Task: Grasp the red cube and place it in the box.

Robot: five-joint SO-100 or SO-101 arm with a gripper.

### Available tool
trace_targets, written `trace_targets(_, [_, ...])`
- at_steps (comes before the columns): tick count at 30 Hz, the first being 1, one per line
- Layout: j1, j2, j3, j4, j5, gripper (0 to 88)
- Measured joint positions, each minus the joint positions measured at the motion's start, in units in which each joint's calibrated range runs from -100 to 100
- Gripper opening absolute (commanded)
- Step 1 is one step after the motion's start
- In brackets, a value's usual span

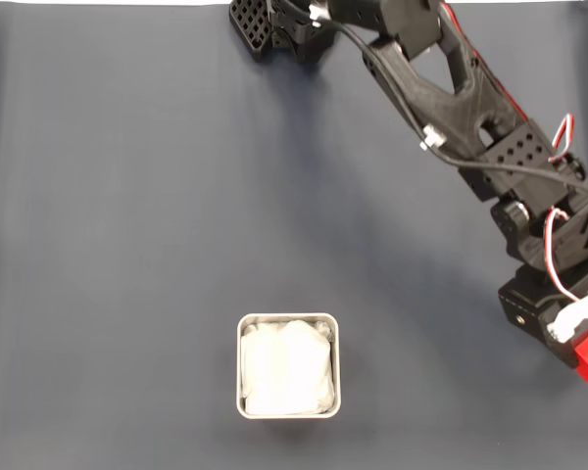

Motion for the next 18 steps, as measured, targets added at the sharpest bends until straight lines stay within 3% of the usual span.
trace_targets(18, [5.04,-23.01,20.07,3.66,1.12,6.8])
